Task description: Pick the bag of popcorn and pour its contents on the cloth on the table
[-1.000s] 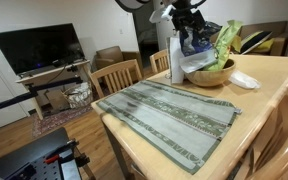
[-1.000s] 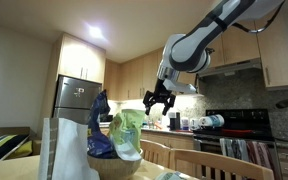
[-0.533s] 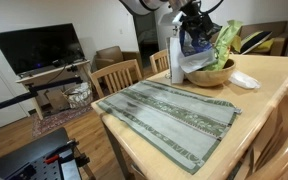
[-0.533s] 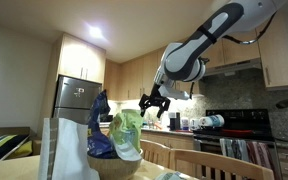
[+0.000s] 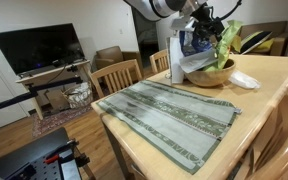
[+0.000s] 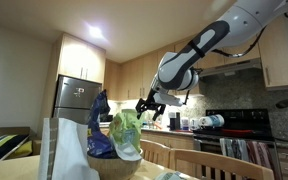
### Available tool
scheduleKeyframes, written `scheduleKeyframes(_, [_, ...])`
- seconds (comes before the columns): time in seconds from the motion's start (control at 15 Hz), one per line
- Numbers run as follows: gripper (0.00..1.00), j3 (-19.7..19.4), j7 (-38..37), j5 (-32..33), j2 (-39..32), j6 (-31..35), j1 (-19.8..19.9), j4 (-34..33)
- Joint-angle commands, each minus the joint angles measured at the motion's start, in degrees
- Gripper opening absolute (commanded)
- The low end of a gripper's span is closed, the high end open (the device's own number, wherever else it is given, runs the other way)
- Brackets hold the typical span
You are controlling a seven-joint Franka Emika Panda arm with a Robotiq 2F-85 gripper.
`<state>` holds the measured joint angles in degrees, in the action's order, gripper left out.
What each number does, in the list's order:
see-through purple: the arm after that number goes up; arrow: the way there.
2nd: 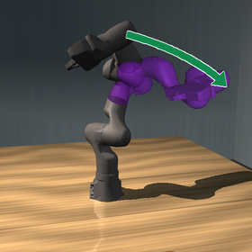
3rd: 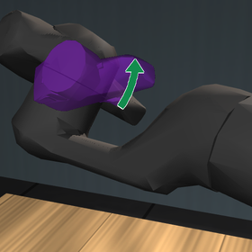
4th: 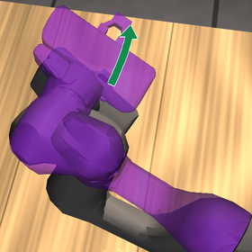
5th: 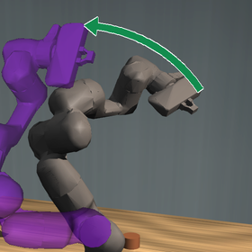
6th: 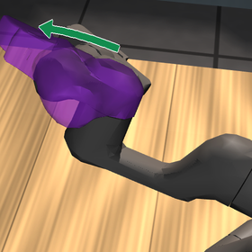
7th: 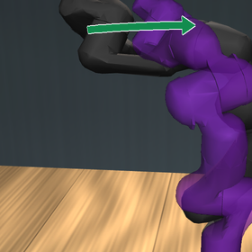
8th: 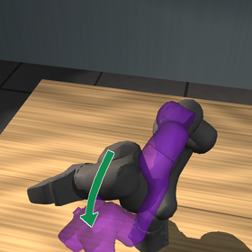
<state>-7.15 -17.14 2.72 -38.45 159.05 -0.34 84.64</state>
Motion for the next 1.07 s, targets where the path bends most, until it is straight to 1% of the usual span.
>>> scheduleKeyframes(0.0, [1.0,-0.5,0.0,-1.8,-5.2,1.3,0.4,-7.1])
scheduleKeyframes(0.53, [1.0,-0.5,-0.2,-3.9,-12.5,-0.1,1.3,-17.4])
scheduleKeyframes(1.0, [1.0,-3.7,-4.3,-3.6,-18.7,-0.2,0.6,-25.7])
